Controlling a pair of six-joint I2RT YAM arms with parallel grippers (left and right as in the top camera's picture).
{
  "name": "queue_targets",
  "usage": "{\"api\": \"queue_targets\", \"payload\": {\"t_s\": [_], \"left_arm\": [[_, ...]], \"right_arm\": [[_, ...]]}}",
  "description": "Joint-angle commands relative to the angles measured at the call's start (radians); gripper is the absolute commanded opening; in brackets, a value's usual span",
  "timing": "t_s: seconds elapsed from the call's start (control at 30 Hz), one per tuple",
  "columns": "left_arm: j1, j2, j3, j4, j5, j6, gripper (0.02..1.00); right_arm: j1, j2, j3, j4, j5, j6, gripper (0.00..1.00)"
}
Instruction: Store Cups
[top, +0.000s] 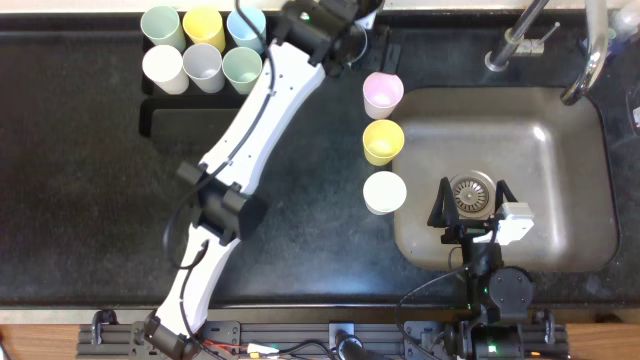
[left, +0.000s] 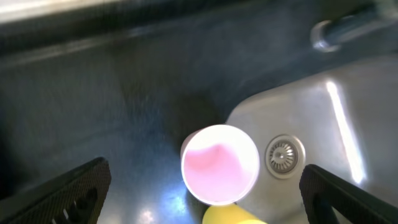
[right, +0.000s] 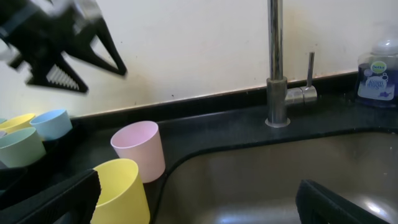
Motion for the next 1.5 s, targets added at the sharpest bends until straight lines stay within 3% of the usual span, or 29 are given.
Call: {"api": "queue_targets", "payload": {"t_s": [0.03,0.6,1.5], "left_arm": [[0.010,0.037,0.046,-0.027,-0.043,-0.154,1.000],[0.004,0.148,0.046,-0.122,0.022,-0.200,1.000],[0.003,0.195,0.041,-0.155,0.040,-0.200,0.956]], "right_arm": [[-0.006,-0.007,-0.013,0.005,-0.010,-0.003,0.996],[-0.006,-0.007,-0.013,0.005,-0.010,-0.003,0.998],[-0.006,-0.007,-0.013,0.005,-0.010,-0.003,0.998]]}}
